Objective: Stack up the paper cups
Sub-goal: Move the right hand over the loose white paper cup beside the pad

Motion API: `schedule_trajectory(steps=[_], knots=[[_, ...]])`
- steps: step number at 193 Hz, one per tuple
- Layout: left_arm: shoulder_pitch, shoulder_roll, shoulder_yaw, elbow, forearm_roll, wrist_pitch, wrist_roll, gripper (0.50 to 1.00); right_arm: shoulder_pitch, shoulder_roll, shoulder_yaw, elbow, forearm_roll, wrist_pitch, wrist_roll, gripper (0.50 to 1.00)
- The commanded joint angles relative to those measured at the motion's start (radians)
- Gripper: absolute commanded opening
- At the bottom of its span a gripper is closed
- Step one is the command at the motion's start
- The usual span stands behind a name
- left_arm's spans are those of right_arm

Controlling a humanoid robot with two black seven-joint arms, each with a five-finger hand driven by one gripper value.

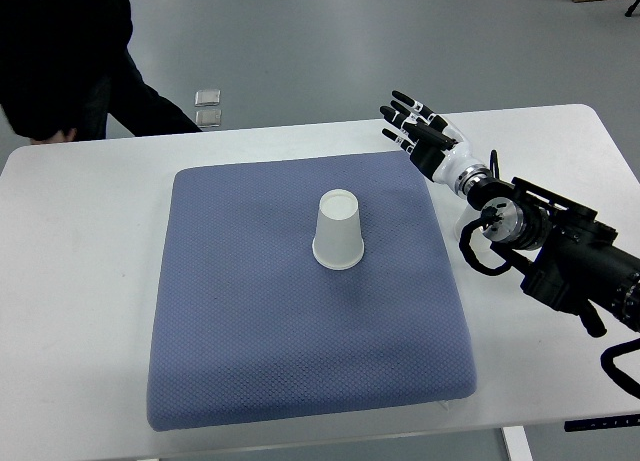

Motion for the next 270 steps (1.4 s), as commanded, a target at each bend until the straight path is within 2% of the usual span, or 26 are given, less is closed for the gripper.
schedule_trajectory(steps=[1, 59, 86, 104, 133, 176, 202, 232, 242, 243, 259, 270], knots=[[0.000, 0.000, 0.000, -0.002, 0.000, -0.001, 0.000, 1.000, 0.000, 0.000, 0.000, 0.000, 0.000, 0.000, 0.001, 0.924], [0.000, 0.000, 0.000, -0.005, 0.000, 0.000, -0.002, 1.000, 0.000, 0.000, -0.005, 0.011, -0.059, 0.018, -0.006, 0.924], [-0.002, 0.000, 0.000, -0.006, 0.000, 0.000, -0.002, 1.000, 0.003, -0.034, -0.006, 0.060, -0.155, 0.049, -0.011, 0.924], [-0.002, 0.000, 0.000, -0.009, 0.000, -0.001, -0.002, 1.000, 0.008, -0.115, -0.005, 0.126, -0.197, 0.081, -0.014, 0.924], [-0.002, 0.000, 0.000, -0.011, 0.000, -0.001, 0.000, 1.000, 0.089, -0.250, -0.063, 0.212, -0.212, 0.112, -0.015, 0.924], [-0.003, 0.000, 0.002, -0.014, 0.000, -0.009, -0.002, 1.000, 0.347, -0.439, -0.486, 0.364, -0.211, 0.144, -0.015, 0.924], [-0.008, 0.000, 0.003, -0.012, 0.000, -0.048, 0.000, 1.000, 0.581, -0.506, -0.790, 0.449, -0.224, 0.198, -0.028, 0.924], [-0.009, 0.000, 0.003, -0.014, 0.000, -0.052, 0.000, 1.000, 0.828, -0.498, -1.084, 0.485, -0.307, 0.270, -0.071, 0.924], [-0.009, 0.000, 0.003, -0.014, 0.000, -0.052, 0.000, 1.000, 0.828, -0.498, -1.084, 0.485, -0.307, 0.270, -0.071, 0.924], [-0.009, 0.000, 0.002, -0.014, 0.000, -0.052, 0.000, 1.000, 0.910, -0.483, -1.183, 0.501, -0.339, 0.288, -0.103, 0.924], [-0.009, 0.000, 0.002, -0.014, 0.002, -0.052, 0.000, 1.000, 1.026, -0.402, -1.347, 0.520, -0.399, 0.311, -0.201, 0.924], [-0.011, 0.000, 0.002, -0.015, 0.002, -0.054, 0.000, 1.000, 1.081, -0.356, -1.434, 0.534, -0.418, 0.316, -0.238, 0.924]])
